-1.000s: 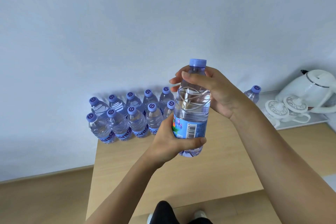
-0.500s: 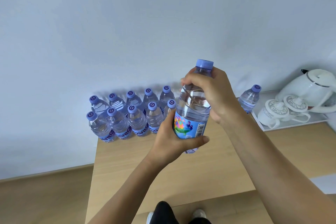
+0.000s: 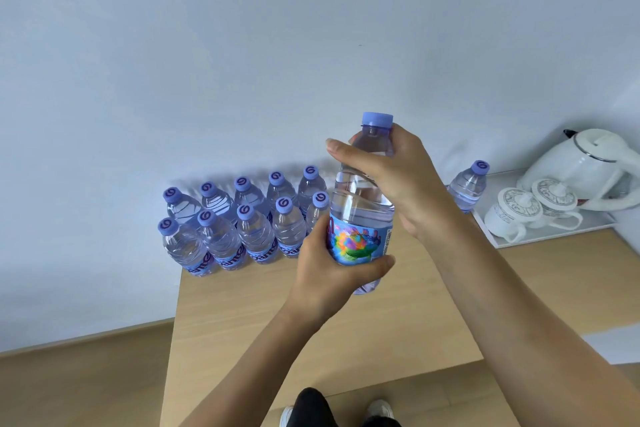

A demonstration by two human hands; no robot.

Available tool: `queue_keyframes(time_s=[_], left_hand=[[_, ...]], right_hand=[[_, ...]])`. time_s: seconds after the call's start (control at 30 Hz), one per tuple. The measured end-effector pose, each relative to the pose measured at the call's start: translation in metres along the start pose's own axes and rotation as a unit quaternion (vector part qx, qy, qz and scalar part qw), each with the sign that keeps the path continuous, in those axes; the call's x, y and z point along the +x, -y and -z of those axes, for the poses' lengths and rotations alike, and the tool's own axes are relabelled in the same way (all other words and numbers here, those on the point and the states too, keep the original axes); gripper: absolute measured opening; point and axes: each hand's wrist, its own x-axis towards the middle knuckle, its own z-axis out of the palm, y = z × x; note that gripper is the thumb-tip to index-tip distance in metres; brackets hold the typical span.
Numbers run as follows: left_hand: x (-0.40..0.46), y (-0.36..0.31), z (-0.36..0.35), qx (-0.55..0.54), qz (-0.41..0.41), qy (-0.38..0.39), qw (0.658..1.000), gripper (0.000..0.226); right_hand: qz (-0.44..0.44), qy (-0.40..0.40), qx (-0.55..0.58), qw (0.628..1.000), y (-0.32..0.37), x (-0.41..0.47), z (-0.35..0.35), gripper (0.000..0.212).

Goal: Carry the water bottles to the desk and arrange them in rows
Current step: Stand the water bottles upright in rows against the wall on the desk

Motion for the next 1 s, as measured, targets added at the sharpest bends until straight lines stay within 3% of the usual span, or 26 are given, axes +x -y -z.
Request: queue_keyframes(time_s=[0.17, 0.37, 0.47, 0.6, 0.7, 0.87, 1.0], left_hand=[[-0.002, -0.006, 0.002, 0.008, 0.013, 0.035, 0.999, 0.053], [0.005, -0.016, 0.013, -0.031, 0.066, 0.145, 0.987, 0.058], [0.007, -0.015, 0.013, -0.025, 0.059, 0.122, 0.990, 0.060], [0.007, -0.013, 0.010, -0.012, 0.034, 0.065, 0.997, 0.049], [0.005, -0.011, 0.006, -0.004, 0.014, 0.035, 0.999, 0.050], [0.003, -0.013, 0.011, -0.004, 0.022, 0.060, 0.998, 0.056], [0.003, -0.021, 0.015, -0.015, 0.020, 0.115, 0.993, 0.042]], right_hand=[[-0.027, -0.002, 0.069, 0.997, 0.004, 0.001, 0.001, 0.018], [-0.034, 0.080, 0.133, 0.987, 0.011, 0.004, 0.011, 0.009], [-0.014, 0.093, 0.132, 0.987, 0.010, 0.004, 0.011, 0.013], [0.014, 0.031, 0.044, 0.998, 0.009, 0.002, 0.005, 0.024], [0.025, 0.023, 0.041, 0.999, 0.005, -0.001, 0.001, 0.023], [0.004, 0.049, 0.090, 0.995, 0.010, 0.000, 0.001, 0.017], [-0.024, 0.108, 0.135, 0.985, 0.019, 0.004, 0.005, 0.010]])
